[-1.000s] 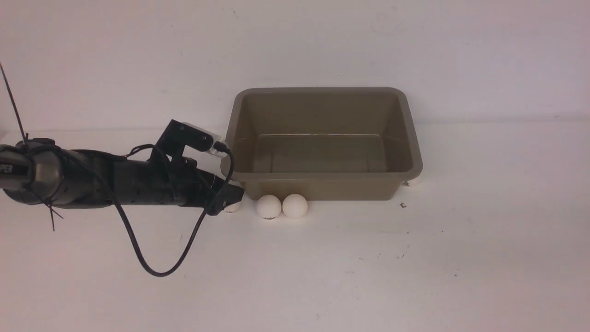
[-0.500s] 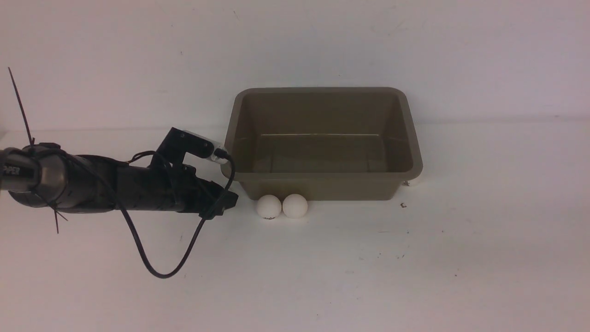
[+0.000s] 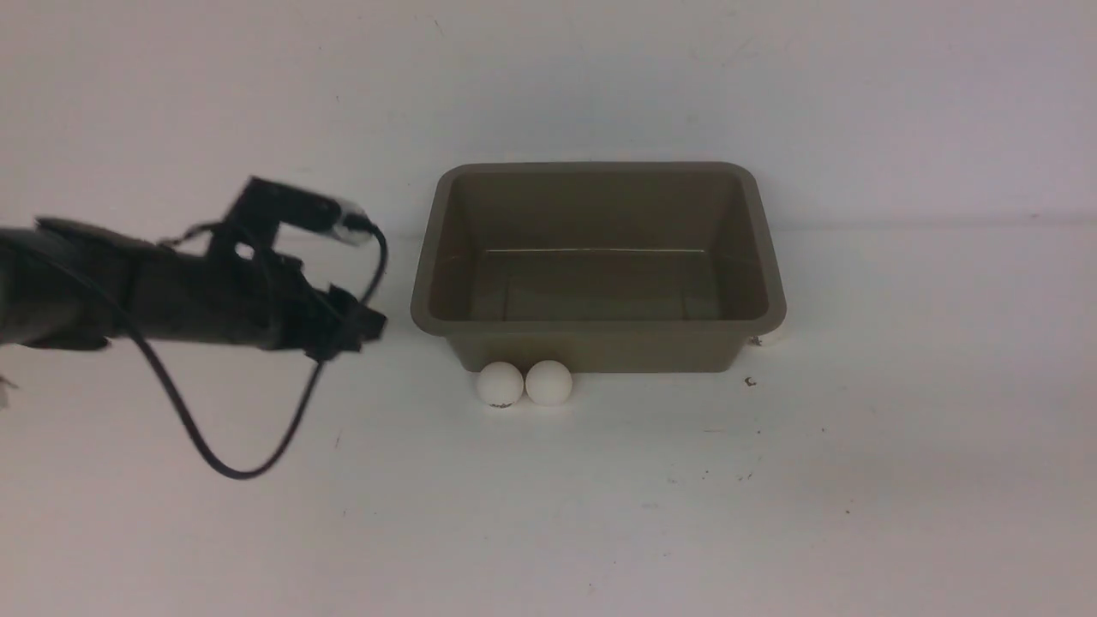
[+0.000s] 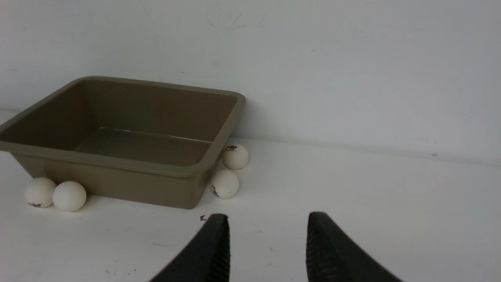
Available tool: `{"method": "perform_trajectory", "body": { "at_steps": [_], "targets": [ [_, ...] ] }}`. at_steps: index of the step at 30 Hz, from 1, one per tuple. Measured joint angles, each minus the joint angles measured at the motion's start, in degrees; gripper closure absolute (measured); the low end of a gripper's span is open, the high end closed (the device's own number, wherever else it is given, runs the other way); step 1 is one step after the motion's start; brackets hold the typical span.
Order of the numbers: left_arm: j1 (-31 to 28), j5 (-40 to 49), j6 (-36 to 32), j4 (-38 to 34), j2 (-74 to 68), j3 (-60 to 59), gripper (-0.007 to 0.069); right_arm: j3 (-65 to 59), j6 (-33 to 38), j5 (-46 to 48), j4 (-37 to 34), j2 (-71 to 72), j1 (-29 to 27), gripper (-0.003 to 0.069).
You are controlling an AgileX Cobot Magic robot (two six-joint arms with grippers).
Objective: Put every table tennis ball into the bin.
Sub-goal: Use the left arm to clamp the table tennis ball closest to it, then use the left arm to put the table tennis ball into the box
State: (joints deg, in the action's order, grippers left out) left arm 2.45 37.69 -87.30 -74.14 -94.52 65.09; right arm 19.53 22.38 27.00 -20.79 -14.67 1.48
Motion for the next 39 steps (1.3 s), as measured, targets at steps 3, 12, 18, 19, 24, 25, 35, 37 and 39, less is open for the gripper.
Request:
{"method": "perform_trajectory", "body": {
  "at_steps": [3,12,18,19,24,25,35,37,39],
  "targets": [
    [1.0,0.1,-5.2,-7.5,-2.0,2.3,0.0272,0.0,0.0,0.0,0.0,0.0,0.0,0.0396],
    [1.3,1.5,-20.0,-21.9,-16.0,9.1,0.0272,0.0,0.0,0.0,-0.1,0.0,0.0,0.0396],
    [4.8,1.8,-22.2,-21.3,-23.4,13.6,0.0272,0.0,0.0,0.0,-0.1,0.0,0.0,0.0396],
    [5.7,1.6,-22.2,-20.1,-23.8,14.0,0.0272,0.0,0.0,0.0,-0.1,0.0,0.0,0.0396],
    [8.0,-1.5,-17.9,-14.7,-23.4,14.6,0.0199,0.0,0.0,0.0,-0.1,0.0,0.0,0.0396],
    [8.0,-2.3,-15.9,-13.5,-23.2,14.6,0.0176,0.0,0.0,0.1,-0.1,0.0,0.0,0.0396],
    [7.7,-2.3,7.9,6.3,-14.1,14.6,0.0134,0.0,0.0,0.3,-0.1,0.0,0.0,0.0396],
    [7.1,-1.9,12.2,11.1,-11.3,14.6,0.0134,0.0,0.0,0.5,-0.1,0.0,0.0,0.0396],
    [6.5,-1.8,17.0,14.5,-9.5,14.6,0.0134,0.0,0.0,0.6,-0.1,0.0,0.0,0.0396]
  ]
}}
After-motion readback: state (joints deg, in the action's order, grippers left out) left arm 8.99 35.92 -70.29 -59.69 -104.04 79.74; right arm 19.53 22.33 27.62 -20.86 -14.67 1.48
